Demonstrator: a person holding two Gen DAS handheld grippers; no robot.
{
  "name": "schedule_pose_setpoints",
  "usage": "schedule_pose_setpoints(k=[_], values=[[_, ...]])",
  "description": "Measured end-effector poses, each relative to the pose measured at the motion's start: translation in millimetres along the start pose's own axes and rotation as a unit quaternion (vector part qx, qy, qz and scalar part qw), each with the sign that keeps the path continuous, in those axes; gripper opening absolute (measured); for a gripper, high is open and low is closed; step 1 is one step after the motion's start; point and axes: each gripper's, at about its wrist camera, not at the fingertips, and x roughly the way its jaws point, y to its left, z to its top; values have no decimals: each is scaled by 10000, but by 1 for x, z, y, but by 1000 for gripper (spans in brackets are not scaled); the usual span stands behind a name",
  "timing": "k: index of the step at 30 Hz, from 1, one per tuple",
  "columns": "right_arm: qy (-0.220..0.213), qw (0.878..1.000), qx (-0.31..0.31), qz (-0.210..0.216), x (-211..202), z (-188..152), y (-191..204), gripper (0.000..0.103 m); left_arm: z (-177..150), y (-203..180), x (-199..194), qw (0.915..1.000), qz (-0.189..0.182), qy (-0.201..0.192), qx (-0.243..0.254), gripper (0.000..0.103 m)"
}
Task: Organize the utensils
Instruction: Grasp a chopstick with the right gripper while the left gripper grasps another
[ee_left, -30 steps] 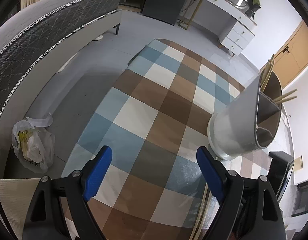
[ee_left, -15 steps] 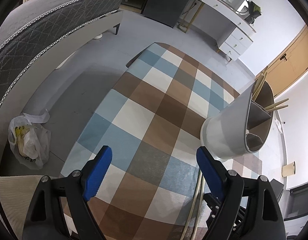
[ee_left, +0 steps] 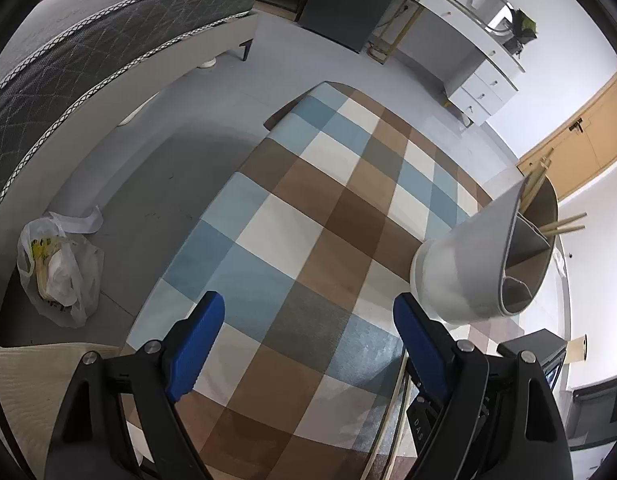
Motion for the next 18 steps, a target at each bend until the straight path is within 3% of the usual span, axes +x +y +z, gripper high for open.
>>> schedule_pose_setpoints(k=[6,11,14,18], values=[[-223,9996,153,115,8,17,-2,8,2,6,2,10000,64,-23,-19,83],[-435,9977,203,480,2,5,-8,3,-1,0,6,9997,64,-71,231,83],[-623,9935,588,744,-11,-8,-29,3,-10,-13,15,9979,-4,43,643,83],[-1059,9741,1539,1276,-41,-37,-71,3,-22,-24,35,9945,-134,450,932,83]])
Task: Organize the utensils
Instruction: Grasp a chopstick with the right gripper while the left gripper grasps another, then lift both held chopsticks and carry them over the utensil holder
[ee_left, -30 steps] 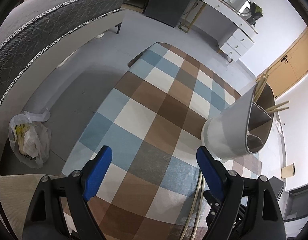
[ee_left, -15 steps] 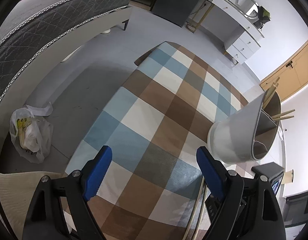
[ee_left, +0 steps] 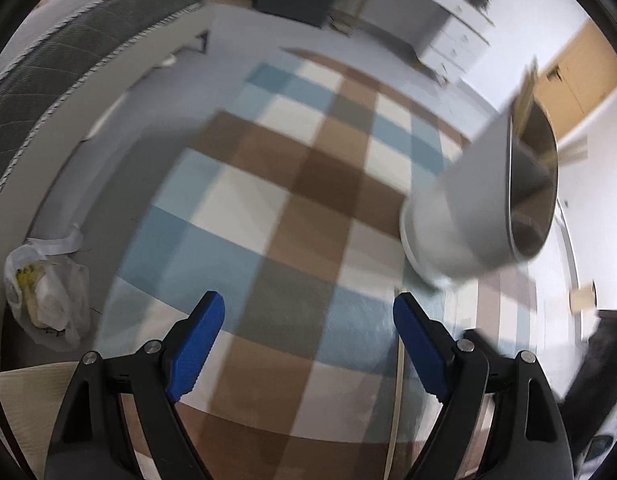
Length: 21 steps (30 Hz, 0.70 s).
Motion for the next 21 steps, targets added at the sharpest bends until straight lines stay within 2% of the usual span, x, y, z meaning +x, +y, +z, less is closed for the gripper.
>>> schedule_pose_setpoints(k=[5,10,14,18,21], values=[[-313,9905,1148,687,-27,3,-40,3,-9,-25,9,9991,-183,183,325,83],[-472,9828,1551,879,-40,5,-66,3,-12,-52,15,9962,-105,242,824,83],[-477,9790,1743,948,-41,5,-77,3,-8,-72,33,9928,191,332,1136,83],[-535,9767,1812,1016,-44,5,-82,3,-6,-77,56,9897,446,570,1234,66],[-580,9761,1854,970,-49,4,-86,3,-6,-77,66,9894,611,613,1170,60]])
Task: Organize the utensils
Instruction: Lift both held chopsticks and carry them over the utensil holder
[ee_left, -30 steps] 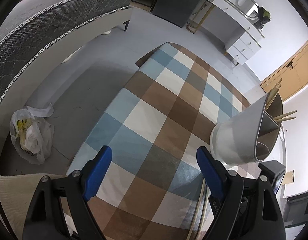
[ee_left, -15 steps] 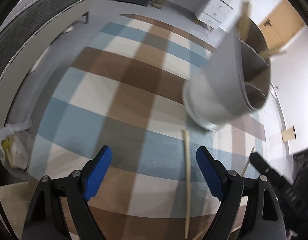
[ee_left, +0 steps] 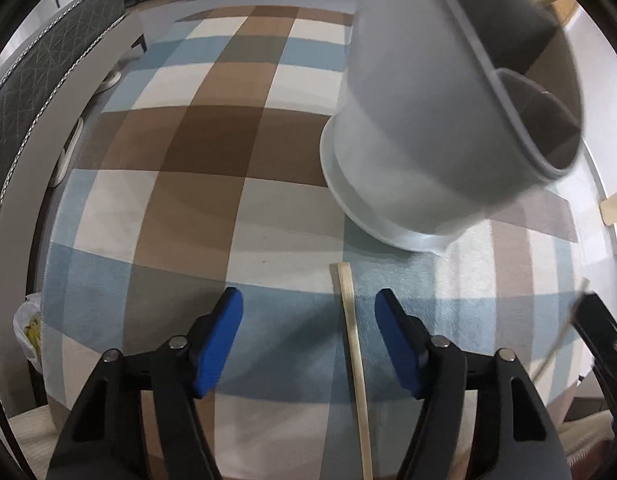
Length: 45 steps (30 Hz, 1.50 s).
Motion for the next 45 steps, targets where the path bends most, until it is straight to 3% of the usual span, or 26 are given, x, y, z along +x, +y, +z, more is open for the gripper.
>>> schedule_pose_setpoints(k=[3,6,8,9,10,12,17,25,33,45], values=[[-41,10000,37,-6,-5,1,-3,3,3,-6,1,9996,215,-130,95,56],[-96,9999,27,-57,-8,3,-4,3,1,-12,-1,9985,437,-239,216,36],[-118,9999,59,-77,-10,4,-7,3,-1,-14,-3,9987,399,-261,200,20],[-138,9998,65,-93,-11,4,-8,3,-2,-14,-3,9988,360,-253,194,3],[-152,9998,57,-98,-12,5,-7,3,-2,-14,-3,9991,307,-232,167,2],[-203,9997,-25,-131,-16,4,-4,3,-4,-9,-7,9995,186,-244,22,2],[-391,9981,-450,-171,-29,0,14,3,-11,-5,-43,9969,-118,-771,-111,2],[-778,9860,-1411,-423,-56,-23,53,3,-43,-5,-121,9812,-691,-1801,30,2],[-870,9800,-1701,-552,-64,-42,71,3,-49,-1,-147,9739,-910,-2075,157,2],[-1065,9701,-2057,-724,-76,-53,95,3,-54,9,-156,9773,-773,-1958,232,1]])
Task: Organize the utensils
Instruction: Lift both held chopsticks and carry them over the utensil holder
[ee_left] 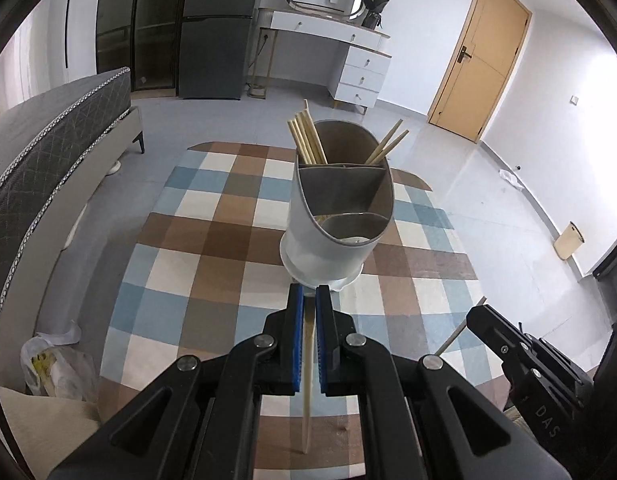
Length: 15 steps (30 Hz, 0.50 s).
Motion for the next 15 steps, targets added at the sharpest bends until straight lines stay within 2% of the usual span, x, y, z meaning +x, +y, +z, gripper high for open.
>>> schedule_pose_setpoints(k=[7,15], values=[[-10,10000,21,31,-6,1,0,3,2,-5,-10,9997,111,-66,203,1],[-122,9999,-48,45,-16,5,2,3,10,-14,-21,9993,28,-132,354,1]])
